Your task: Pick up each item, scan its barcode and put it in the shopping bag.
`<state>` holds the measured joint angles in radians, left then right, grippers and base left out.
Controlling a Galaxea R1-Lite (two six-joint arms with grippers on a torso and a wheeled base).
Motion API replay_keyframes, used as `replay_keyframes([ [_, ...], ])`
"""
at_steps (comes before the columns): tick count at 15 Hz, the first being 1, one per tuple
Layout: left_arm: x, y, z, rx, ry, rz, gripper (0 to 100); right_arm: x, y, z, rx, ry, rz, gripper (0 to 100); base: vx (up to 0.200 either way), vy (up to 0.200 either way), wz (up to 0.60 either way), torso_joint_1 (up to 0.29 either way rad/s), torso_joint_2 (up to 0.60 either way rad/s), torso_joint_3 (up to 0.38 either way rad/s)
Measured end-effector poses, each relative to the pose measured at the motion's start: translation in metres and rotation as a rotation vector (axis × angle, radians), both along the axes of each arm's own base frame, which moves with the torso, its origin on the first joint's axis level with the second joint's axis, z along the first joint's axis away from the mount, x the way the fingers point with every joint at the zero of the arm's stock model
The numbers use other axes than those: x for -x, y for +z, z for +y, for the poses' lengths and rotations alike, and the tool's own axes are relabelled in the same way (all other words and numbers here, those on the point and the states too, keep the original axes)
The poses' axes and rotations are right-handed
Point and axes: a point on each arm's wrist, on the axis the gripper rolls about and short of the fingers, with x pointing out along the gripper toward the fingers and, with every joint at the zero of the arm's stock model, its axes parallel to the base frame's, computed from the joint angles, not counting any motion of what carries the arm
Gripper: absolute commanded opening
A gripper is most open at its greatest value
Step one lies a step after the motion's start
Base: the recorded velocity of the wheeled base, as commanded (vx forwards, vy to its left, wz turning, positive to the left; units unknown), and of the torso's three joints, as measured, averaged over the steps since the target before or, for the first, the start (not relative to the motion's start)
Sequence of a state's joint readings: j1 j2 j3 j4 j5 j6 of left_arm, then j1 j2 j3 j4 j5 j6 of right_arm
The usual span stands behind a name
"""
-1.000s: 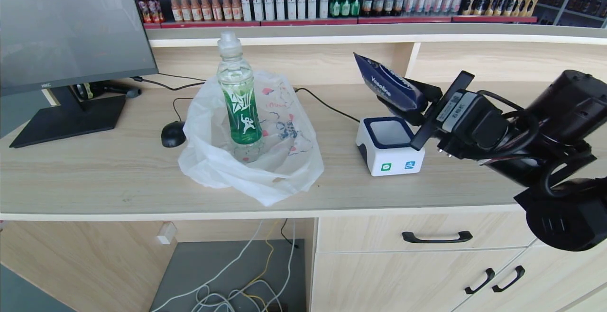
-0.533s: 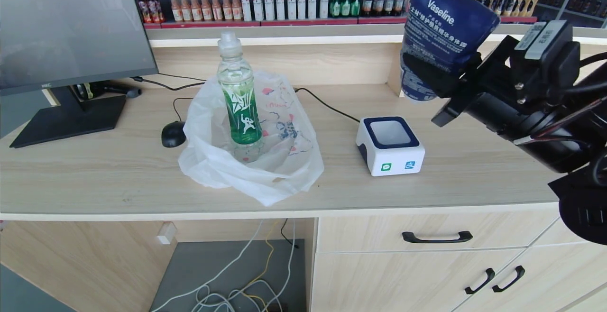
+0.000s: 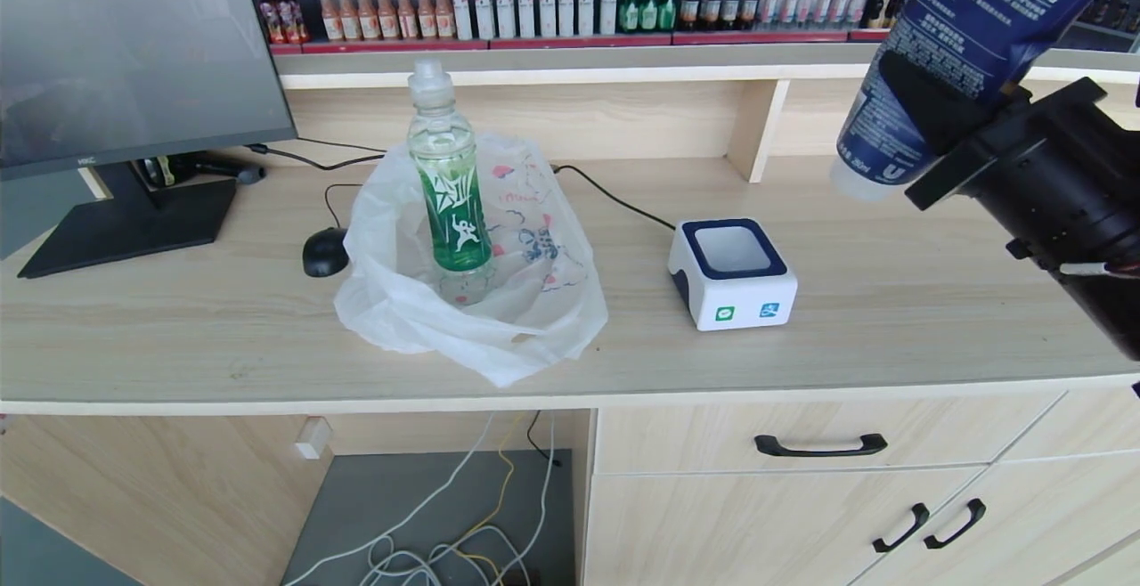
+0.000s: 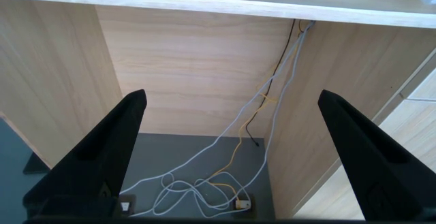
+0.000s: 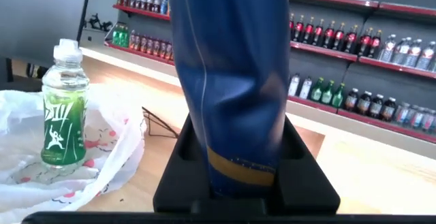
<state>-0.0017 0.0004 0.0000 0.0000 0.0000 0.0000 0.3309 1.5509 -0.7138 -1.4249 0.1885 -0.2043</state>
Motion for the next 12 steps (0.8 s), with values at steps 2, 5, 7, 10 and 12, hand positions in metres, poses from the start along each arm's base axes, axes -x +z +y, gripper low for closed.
replay_keyframes([
  [2, 0.000, 0.000, 0.000, 0.000, 0.000, 0.000, 100, 0.007, 0.001, -0.004, -0.075, -0.050, 0.024, 0, 0.000, 0.000, 0.00, 0.000, 0.00, 0.000],
  [5, 0.000, 0.000, 0.000, -0.003, 0.000, 0.000, 100, 0.017, 0.000, -0.002, -0.157, -0.083, 0.054, 0, 0.000, 0.000, 0.00, 0.000, 0.00, 0.000],
  [7, 0.000, 0.000, 0.000, 0.001, 0.001, 0.000, 100, 0.021, -0.004, -0.002, -0.178, -0.094, 0.058, 0, 0.000, 0.200, 0.00, 0.007, 0.00, 0.002],
  [10, 0.000, 0.000, 0.000, 0.005, 0.002, 0.000, 100, 0.020, -0.006, -0.002, -0.182, -0.106, 0.062, 0, 0.000, 0.200, 0.00, -0.006, 0.00, 0.004],
  [12, 0.000, 0.000, 0.000, 0.006, 0.000, 0.000, 100, 0.019, -0.010, -0.002, -0.190, -0.095, 0.072, 0, 0.000, 0.200, 0.00, 0.005, 0.00, 0.000],
])
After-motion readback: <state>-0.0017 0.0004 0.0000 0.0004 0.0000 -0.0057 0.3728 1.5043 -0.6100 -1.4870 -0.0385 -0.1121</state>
